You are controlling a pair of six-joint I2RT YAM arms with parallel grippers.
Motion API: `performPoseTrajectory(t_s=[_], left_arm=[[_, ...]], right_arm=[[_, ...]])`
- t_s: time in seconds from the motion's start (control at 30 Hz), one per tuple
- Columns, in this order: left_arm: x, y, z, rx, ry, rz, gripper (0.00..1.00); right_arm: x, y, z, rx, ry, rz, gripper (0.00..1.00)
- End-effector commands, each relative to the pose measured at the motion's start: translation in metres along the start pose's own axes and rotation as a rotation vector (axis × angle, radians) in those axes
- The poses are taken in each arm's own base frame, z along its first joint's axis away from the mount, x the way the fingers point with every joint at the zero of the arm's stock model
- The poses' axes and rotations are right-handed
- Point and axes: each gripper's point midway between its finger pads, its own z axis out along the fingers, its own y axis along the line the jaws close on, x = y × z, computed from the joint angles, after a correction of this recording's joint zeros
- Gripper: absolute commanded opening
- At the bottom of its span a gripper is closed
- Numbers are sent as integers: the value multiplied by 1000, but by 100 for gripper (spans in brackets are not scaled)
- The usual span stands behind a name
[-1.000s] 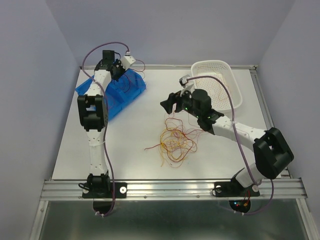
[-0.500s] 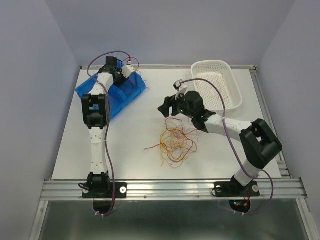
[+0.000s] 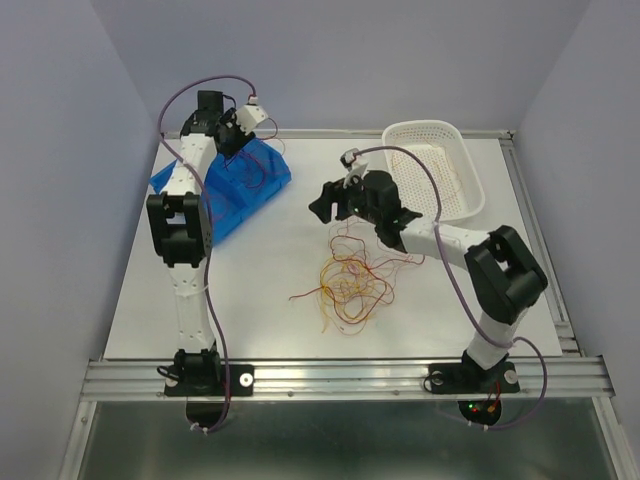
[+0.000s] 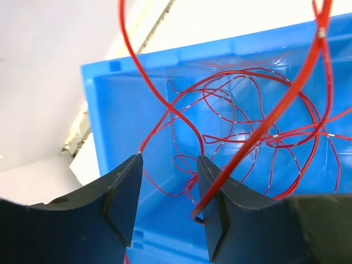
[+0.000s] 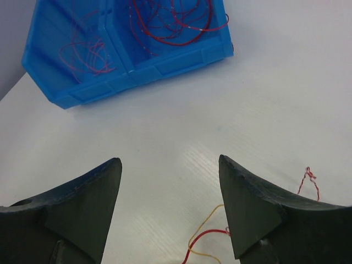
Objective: Untangle the cables
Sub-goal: Place the cable in the bin.
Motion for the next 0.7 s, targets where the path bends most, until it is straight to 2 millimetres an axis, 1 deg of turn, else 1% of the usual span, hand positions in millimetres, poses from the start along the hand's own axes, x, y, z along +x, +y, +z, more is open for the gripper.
performPoseTrajectory(t_s=[0.0,0.07,0.1,0.13,0.17,0.2,0.23,0.27,0.3,0.33,0.37,0.4,0.43,0.47,0.5,0.53,0.57,0.6,0.67], left_arm=[[-23,20,-42,-48,-50,37,54],[-22,18,-44,-44,-51,46,53],[-24,18,-49,-47,-57,54,53],[-22,14,-48,-35,-53,56,53],[-21,13,-48,-31,-53,59,53],[-22,13,-51,-32,-57,65,53],[-19,9,-51,-21,-51,66,53],[-19,7,-50,-14,-53,70,53],[-18,6,-50,-11,-53,71,53],[-17,4,-49,-5,-50,77,49],[-15,3,-48,0,-48,81,46],[-15,2,-48,2,-47,82,42],[-14,0,-46,8,-46,84,31],[-13,-2,-46,16,-47,93,25],[-13,-3,-45,20,-50,99,21],[-10,-6,-43,31,-47,103,12],[-10,-9,-42,39,-51,113,9],[-10,-9,-41,40,-52,116,5],[-7,-19,-37,78,-65,139,3]], right_arm=[[-55,-3,32,-52,-126,9,76],[-71,-12,44,-52,-167,70,76],[-77,-23,49,-43,-194,95,77],[-90,-28,60,-66,-248,141,78],[-91,-33,67,-80,-263,172,81],[-101,-41,73,-80,-292,200,82],[-123,-39,78,-107,-347,216,83],[-115,-47,94,-122,-349,282,83],[-122,-50,99,-127,-376,316,84],[-150,-45,104,-168,-445,362,84],[-134,-56,122,-167,-428,395,84],[-132,-58,132,-181,-429,423,84],[-139,-60,139,-200,-447,439,84],[-168,-50,139,-254,-501,457,83],[-148,-61,157,-249,-482,480,82],[-150,-62,162,-255,-493,490,82],[-144,-68,170,-241,-482,531,82],[-149,-69,176,-259,-504,532,82],[-146,-70,183,-277,-506,554,82]])
